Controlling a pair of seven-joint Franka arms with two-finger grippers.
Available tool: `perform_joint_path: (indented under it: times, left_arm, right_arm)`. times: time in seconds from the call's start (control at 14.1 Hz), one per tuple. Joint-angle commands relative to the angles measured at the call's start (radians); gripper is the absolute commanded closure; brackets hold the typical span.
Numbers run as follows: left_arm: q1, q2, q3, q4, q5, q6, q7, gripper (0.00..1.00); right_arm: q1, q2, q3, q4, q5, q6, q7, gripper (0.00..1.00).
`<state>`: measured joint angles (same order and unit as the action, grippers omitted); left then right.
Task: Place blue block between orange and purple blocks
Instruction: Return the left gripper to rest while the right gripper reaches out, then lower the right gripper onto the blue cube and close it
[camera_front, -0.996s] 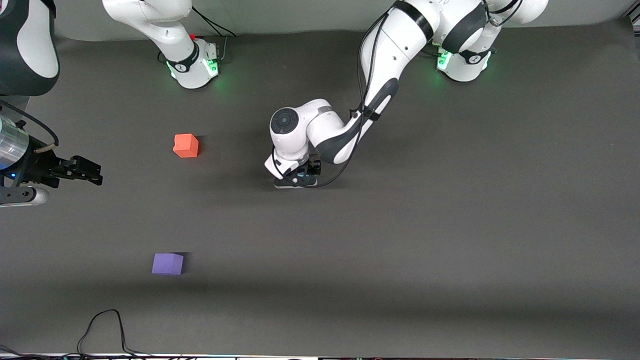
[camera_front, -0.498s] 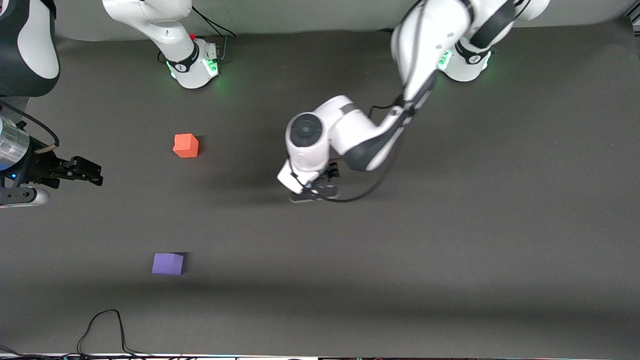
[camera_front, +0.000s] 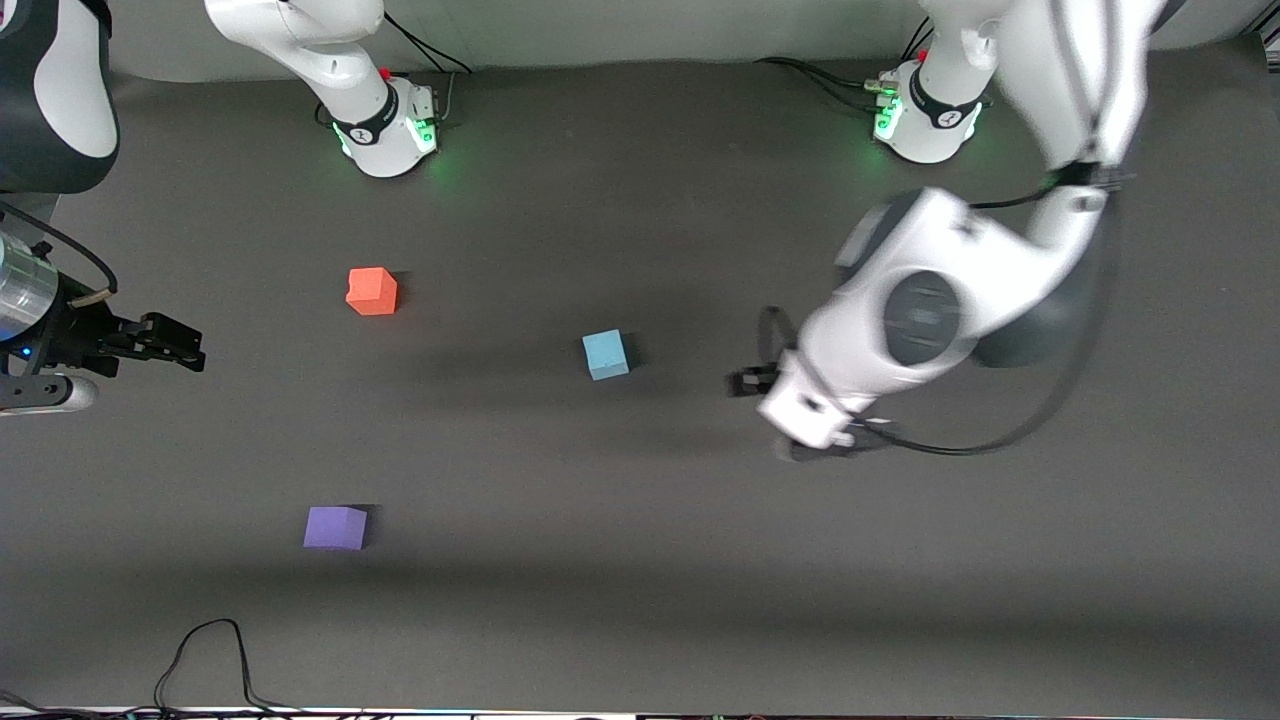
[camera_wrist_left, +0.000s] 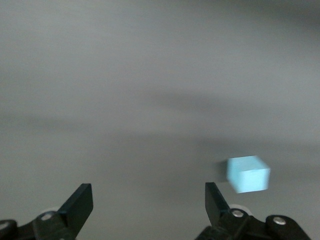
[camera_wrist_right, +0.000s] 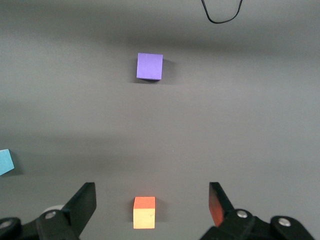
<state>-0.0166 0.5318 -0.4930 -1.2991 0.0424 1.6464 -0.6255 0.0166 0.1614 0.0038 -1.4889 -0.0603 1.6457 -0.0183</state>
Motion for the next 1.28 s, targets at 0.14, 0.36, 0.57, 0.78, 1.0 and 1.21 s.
perform_joint_path:
  times: [0.14, 0.36, 0.57, 0.78, 1.0, 1.21]
  left_arm:
    - [0.274, -0.171, -0.012, -0.12, -0.018, -0.131, 0.323, 0.0]
    - [0.395, -0.295, -0.009, -0.219, -0.012, -0.122, 0.478, 0.0]
    - [0.472, -0.387, -0.009, -0.273, -0.012, -0.112, 0.561, 0.0]
    - [0.478, -0.426, -0.007, -0.295, -0.009, -0.1, 0.563, 0.0]
    - [0.477, -0.464, -0.007, -0.324, -0.009, -0.091, 0.563, 0.0]
    - [0.458, -0.48, 0.022, -0.319, -0.01, -0.096, 0.57, 0.0]
  right_arm:
    - [0.035, 0.01, 0.011, 0.012, -0.003, -0.007, -0.005, 0.0]
    - [0.11, 0.021, 0.011, -0.005, 0.065, -0.009, 0.107, 0.0]
    - [0.228, 0.021, 0.01, -0.011, 0.086, -0.021, 0.201, 0.0]
    - [0.36, 0.052, 0.011, -0.004, 0.088, -0.021, 0.383, 0.0]
    - [0.44, 0.079, 0.011, -0.001, 0.15, -0.011, 0.5, 0.0]
    - [0.442, 0.122, 0.013, 0.015, 0.29, -0.004, 0.54, 0.0]
